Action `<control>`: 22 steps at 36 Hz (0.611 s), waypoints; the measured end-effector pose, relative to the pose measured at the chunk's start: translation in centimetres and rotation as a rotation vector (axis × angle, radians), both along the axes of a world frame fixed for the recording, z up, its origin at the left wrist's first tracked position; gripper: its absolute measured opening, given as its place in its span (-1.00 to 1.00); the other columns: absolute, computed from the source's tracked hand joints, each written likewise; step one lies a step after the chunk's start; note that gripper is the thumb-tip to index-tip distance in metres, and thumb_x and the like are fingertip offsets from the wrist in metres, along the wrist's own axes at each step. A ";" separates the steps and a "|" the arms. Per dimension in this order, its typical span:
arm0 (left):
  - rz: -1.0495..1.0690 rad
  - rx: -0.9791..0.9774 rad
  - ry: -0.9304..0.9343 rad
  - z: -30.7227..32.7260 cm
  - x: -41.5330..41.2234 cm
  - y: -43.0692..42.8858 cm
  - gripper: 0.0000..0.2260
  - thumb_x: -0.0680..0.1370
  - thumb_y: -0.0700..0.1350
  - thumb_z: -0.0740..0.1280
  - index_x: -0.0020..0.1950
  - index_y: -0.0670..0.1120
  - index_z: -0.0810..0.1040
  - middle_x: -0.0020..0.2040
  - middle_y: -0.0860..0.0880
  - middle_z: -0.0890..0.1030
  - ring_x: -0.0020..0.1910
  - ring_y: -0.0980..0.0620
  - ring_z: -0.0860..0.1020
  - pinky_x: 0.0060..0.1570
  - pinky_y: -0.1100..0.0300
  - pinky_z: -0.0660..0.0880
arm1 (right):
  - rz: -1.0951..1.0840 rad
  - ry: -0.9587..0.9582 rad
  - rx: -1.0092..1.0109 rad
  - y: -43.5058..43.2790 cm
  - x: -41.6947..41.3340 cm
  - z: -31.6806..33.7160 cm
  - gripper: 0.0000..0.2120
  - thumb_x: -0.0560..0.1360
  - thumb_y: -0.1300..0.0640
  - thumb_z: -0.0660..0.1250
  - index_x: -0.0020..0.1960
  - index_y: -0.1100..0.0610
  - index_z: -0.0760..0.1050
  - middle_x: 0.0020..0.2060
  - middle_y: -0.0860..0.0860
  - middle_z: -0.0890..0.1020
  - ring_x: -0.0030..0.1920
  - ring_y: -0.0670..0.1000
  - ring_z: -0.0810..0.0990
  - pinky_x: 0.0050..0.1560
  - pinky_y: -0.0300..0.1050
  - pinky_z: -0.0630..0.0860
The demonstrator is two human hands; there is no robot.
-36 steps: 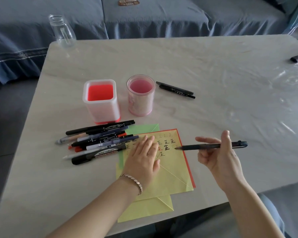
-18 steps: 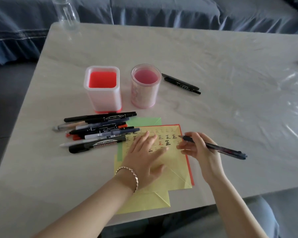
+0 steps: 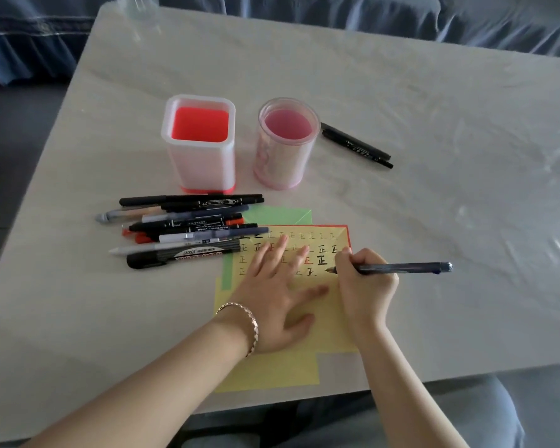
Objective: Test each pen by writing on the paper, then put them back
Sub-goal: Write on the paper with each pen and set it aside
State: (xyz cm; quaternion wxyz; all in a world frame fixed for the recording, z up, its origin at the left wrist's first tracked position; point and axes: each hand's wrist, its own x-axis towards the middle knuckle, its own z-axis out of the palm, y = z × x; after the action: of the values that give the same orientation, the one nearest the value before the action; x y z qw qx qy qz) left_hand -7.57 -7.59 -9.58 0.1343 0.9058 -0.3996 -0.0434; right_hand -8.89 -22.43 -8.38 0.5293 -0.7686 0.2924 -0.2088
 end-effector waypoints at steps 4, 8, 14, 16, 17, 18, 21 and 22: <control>0.013 -0.047 -0.025 -0.3 0.0 -0.1 -0.61 0.42 0.18 0.14 0.22 0.20 0.50 0.41 -0.18 0.32 0.40 -0.37 0.17 0.33 -0.14 0.00 | 0.036 -0.004 -0.013 0.1 0.0 0.0 -0.66 0.42 0.31 0.33 -0.49 0.25 0.33 -0.66 -0.15 0.46 -0.53 -0.19 0.48 -0.47 -0.42 0.30; 0.016 -0.055 -0.014 -0.4 -0.1 0.0 -0.60 0.42 0.18 0.14 0.22 0.20 0.50 0.41 -0.18 0.32 0.41 -0.36 0.15 0.33 -0.13 0.00 | 0.052 -0.019 -0.026 0.1 0.1 -0.2 -0.64 0.42 0.32 0.33 -0.51 0.16 0.33 -0.65 -0.15 0.47 -0.52 -0.17 0.48 -0.47 -0.43 0.29; 0.023 -0.049 -0.015 -0.3 -0.1 -0.1 -0.60 0.42 0.19 0.13 0.22 0.20 0.50 0.41 -0.18 0.32 0.40 -0.37 0.16 0.33 -0.13 0.00 | 0.059 -0.022 -0.042 0.0 0.1 -0.3 -0.64 0.41 0.31 0.34 -0.51 0.15 0.34 -0.66 -0.11 0.45 -0.54 -0.18 0.44 -0.47 -0.44 0.29; 0.021 -0.053 -0.019 -0.3 -0.1 -0.1 -0.60 0.42 0.19 0.14 0.21 0.20 0.50 0.40 -0.19 0.33 0.40 -0.37 0.17 0.32 -0.14 0.01 | 0.063 -0.015 -0.050 0.0 0.1 -0.3 -0.63 0.41 0.31 0.34 -0.51 0.14 0.33 -0.66 -0.15 0.43 -0.56 -0.21 0.40 -0.47 -0.44 0.27; 0.019 -0.054 -0.024 -0.3 -0.1 -0.1 -0.60 0.42 0.18 0.14 0.21 0.20 0.50 0.40 -0.19 0.34 0.40 -0.37 0.17 0.32 -0.14 0.01 | 0.066 -0.012 -0.053 0.0 0.1 -0.3 -0.63 0.41 0.31 0.34 -0.51 0.13 0.33 -0.66 -0.16 0.43 -0.56 -0.21 0.39 -0.47 -0.44 0.26; 0.018 -0.054 -0.027 -0.4 -0.1 -0.1 -0.60 0.42 0.18 0.14 0.21 0.20 0.50 0.40 -0.19 0.34 0.39 -0.37 0.17 0.33 -0.14 0.01 | 0.069 -0.008 -0.055 0.0 0.1 -0.3 -0.63 0.41 0.30 0.35 -0.51 0.12 0.33 -0.66 -0.16 0.43 -0.57 -0.21 0.38 -0.47 -0.44 0.26; 0.019 -0.051 -0.025 -0.4 0.0 -0.1 -0.60 0.42 0.19 0.14 0.22 0.21 0.49 0.41 -0.19 0.33 0.40 -0.37 0.16 0.33 -0.14 0.00 | 0.062 -0.006 -0.055 0.1 0.1 -0.4 -0.65 0.41 0.30 0.34 -0.50 0.17 0.35 -0.65 -0.09 0.41 -0.56 -0.18 0.38 -0.47 -0.43 0.26; 0.021 -0.052 -0.023 -0.4 -0.1 -0.1 -0.60 0.42 0.19 0.14 0.22 0.21 0.49 0.41 -0.19 0.33 0.40 -0.37 0.16 0.33 -0.14 -0.01 | 0.053 -0.010 -0.058 0.1 0.1 -0.4 -0.67 0.41 0.30 0.34 -0.49 0.21 0.36 -0.63 -0.07 0.42 -0.55 -0.16 0.37 -0.47 -0.42 0.26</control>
State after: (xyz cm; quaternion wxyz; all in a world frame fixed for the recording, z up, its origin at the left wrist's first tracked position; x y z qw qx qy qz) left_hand -7.63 -7.69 -9.95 0.1533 0.9066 -0.3926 -0.0211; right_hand -8.76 -22.35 -8.76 0.5138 -0.7899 0.2630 -0.2069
